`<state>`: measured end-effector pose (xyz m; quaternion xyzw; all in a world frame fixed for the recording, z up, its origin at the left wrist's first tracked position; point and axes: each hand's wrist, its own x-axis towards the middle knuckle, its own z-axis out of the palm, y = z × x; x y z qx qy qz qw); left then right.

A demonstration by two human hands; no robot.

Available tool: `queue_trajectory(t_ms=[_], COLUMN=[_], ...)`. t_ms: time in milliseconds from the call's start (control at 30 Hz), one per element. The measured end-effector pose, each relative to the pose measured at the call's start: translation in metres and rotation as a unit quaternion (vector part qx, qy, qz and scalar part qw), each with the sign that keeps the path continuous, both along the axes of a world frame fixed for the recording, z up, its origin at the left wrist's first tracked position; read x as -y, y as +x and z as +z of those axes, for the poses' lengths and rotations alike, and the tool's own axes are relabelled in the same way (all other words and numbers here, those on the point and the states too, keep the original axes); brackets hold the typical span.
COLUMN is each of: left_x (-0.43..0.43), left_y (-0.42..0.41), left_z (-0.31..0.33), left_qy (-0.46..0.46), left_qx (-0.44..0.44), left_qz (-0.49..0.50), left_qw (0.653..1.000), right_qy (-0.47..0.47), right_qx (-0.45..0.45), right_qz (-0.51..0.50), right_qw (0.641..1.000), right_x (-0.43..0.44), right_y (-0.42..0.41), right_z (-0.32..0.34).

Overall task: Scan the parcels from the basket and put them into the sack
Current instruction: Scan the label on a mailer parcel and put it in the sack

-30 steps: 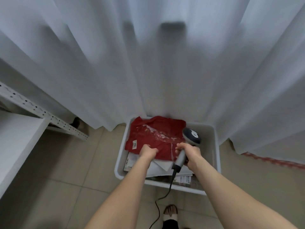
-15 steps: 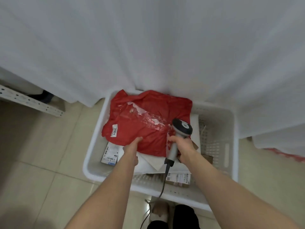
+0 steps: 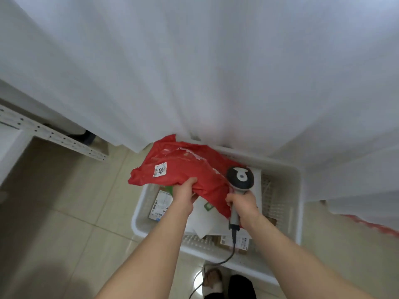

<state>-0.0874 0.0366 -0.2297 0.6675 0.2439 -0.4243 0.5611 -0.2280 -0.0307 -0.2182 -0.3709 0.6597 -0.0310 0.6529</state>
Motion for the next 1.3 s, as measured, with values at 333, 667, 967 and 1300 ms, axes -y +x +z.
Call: queue_trajectory(t_ms=[333,667,967,1300], left_x=[0.025,-0.001,-0.069,-0.076], left_y=[0.005,0.022,0.025,0.032], left_z=[0.220,0.370,0.420,0.479], left_qy=[-0.008,-0.079,0.039,-0.068], left_qx=[0.048,0.150,0.255,0.249], left_qz=[-0.233,-0.311,-0.171,-0.153], left_qw=[0.971,0.935,0.951,0.954], right_qy=[-0.157,-0.103,0.030,0.039], right_qx=[0.099,0.135,0.277,0.267], right_qz=[0.105,-0.024,0.045,0.180], right_qw=[0.977,0.985,0.959,0.946], right_x=[-0.015,0.013,0.018,0.019], right_y=[0.022,0.011,-0.017,-0.022], right_z=[0.197,0.326,0.418,0.459])
